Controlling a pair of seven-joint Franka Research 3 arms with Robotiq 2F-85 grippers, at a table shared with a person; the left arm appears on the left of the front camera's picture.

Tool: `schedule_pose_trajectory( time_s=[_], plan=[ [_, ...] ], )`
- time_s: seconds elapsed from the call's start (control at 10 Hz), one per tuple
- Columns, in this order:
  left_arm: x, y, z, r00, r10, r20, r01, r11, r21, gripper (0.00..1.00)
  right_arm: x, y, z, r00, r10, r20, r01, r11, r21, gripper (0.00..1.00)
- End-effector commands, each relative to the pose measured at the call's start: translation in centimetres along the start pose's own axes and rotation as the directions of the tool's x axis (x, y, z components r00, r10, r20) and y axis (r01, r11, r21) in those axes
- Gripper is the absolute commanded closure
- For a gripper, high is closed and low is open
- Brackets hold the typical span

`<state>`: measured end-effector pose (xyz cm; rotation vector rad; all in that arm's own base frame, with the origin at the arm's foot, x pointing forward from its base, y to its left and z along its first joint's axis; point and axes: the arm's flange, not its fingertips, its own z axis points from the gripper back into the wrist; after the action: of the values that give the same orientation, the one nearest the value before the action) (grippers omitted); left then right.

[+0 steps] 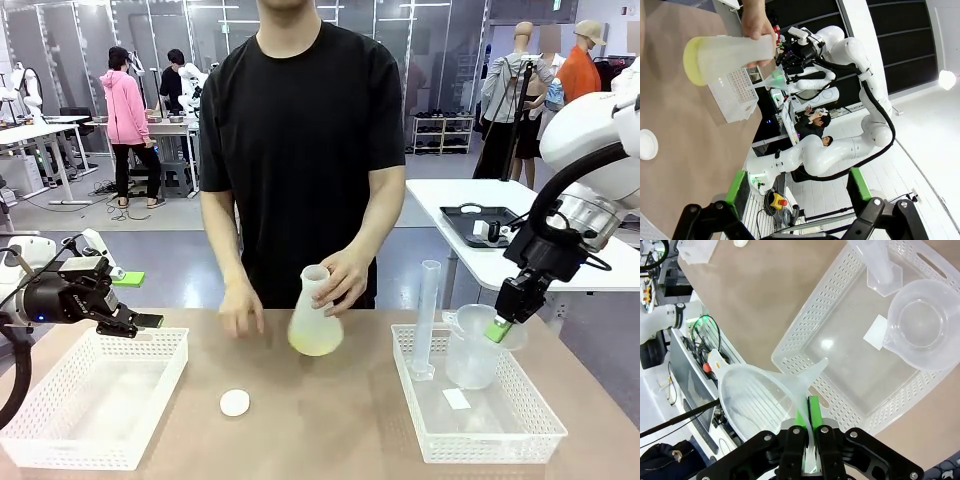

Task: Prepare the solutions needed for the experiment.
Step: Once the solution is in the Big flask , pick up the Plastic Funnel and place it back into the right Organizing basket.

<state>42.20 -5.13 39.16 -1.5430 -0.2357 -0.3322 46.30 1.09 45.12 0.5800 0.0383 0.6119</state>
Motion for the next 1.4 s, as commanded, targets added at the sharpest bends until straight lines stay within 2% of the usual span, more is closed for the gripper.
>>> schedule_pose_trajectory(
  time_s=[0.0, 0.1, 0.2, 0.5, 0.6, 0.7, 0.8, 1.3],
  plan=[
    [0.0, -0.1, -0.1, 1.000, -0.002, 0.000, 0.002, 1.000, -0.005, 0.00, -0.2, 0.2, -0.8, 0.999, -0.032, -0.013, 0.031, 0.998, -0.048, 1.00],
    [0.0, -0.1, -0.1, 1.000, -0.002, 0.000, 0.002, 1.000, -0.005, 0.00, -0.2, 0.4, -1.0, 0.999, -0.047, -0.019, 0.046, 0.997, -0.063, 1.00],
    [0.0, -0.1, -0.1, 1.000, -0.002, 0.000, 0.002, 1.000, -0.005, 0.00, 0.0, 0.4, -1.3, 0.998, -0.064, -0.030, 0.062, 0.996, -0.058, 0.93],
    [0.0, -0.1, -0.1, 1.000, -0.002, 0.000, 0.002, 1.000, -0.005, 0.00, 0.8, 0.6, -2.2, 0.997, -0.067, -0.024, 0.065, 0.996, -0.057, 0.62],
    [0.0, -0.1, -0.1, 1.000, -0.002, 0.000, 0.002, 1.000, -0.005, 0.00, 1.3, 0.6, -2.3, 0.997, -0.073, -0.013, 0.072, 0.996, -0.049, 0.54],
    [0.0, -0.1, -0.1, 1.000, -0.002, 0.000, 0.002, 1.000, -0.005, 0.00, 1.8, 0.4, -2.6, 0.996, -0.076, -0.054, 0.073, 0.996, -0.054, 0.49],
    [0.0, -0.1, -0.1, 1.000, -0.002, 0.000, 0.002, 1.000, -0.005, 0.00, 0.6, 0.4, -1.7, 0.999, -0.043, -0.033, 0.042, 0.998, -0.040, 0.49],
    [0.0, -0.1, -0.1, 1.000, -0.002, 0.000, 0.002, 1.000, -0.005, 0.00, 0.6, 0.4, -1.7, 0.999, -0.043, -0.033, 0.042, 0.998, -0.040, 0.49]
  ],
)
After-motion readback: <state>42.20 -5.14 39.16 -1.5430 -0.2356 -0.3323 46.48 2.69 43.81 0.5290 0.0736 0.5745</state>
